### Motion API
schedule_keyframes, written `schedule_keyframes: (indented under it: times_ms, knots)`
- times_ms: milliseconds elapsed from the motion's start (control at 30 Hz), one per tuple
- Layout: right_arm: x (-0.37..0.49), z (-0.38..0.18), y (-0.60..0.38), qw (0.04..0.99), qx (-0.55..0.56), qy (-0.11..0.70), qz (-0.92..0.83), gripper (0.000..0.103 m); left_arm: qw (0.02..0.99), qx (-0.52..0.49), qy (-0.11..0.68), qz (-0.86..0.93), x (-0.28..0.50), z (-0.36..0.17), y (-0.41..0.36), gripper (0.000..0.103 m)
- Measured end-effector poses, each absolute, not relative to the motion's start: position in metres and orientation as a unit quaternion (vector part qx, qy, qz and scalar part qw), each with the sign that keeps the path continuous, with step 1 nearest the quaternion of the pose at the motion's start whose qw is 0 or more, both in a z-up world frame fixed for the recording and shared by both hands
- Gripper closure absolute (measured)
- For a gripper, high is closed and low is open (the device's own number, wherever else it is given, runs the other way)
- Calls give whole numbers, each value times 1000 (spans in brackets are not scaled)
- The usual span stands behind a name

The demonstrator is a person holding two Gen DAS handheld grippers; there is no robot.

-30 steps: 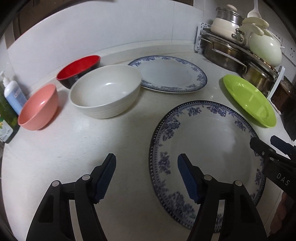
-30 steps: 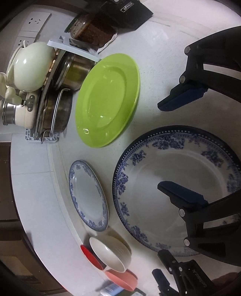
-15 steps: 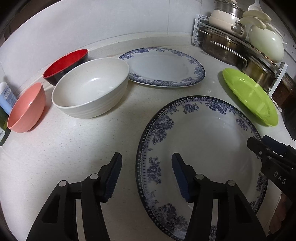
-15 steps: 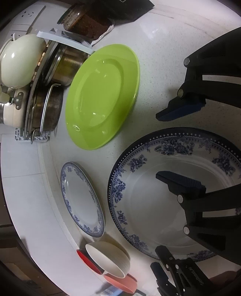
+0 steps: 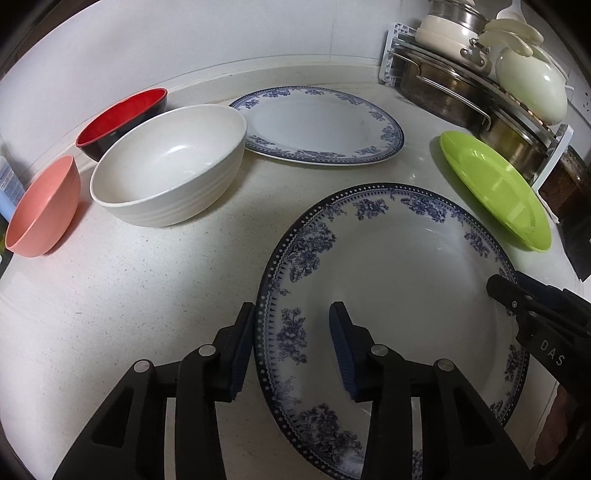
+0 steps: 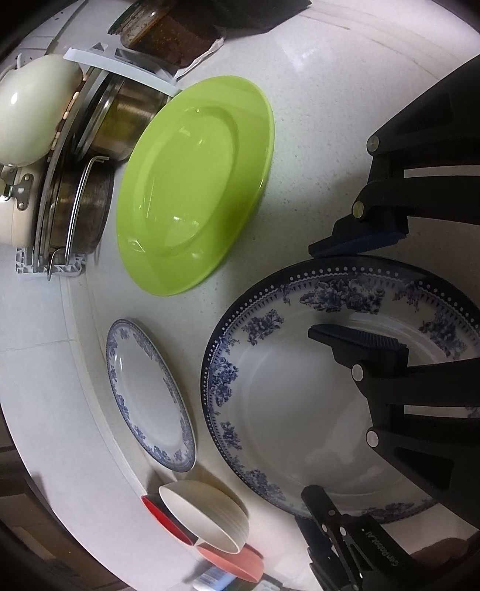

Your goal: Organize plates and bowls

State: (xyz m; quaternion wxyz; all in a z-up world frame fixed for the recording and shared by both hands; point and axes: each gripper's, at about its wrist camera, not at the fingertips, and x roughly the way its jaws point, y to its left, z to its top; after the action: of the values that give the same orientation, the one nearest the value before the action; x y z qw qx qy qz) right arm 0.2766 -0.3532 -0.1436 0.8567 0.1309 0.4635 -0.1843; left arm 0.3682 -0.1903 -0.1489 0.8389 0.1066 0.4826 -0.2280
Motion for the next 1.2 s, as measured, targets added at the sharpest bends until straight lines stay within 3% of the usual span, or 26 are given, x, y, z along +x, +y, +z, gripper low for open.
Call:
schedule_keyframes:
  times_ms: [500, 1200]
  knots:
    - [276, -126, -338, 868, 107, 454, -168, 66, 856, 88, 467, -205, 360, -131, -165, 66]
    - [279, -90, -237, 896, 64, 433, -70, 66, 893, 38, 437, -100, 326, -94, -39, 66]
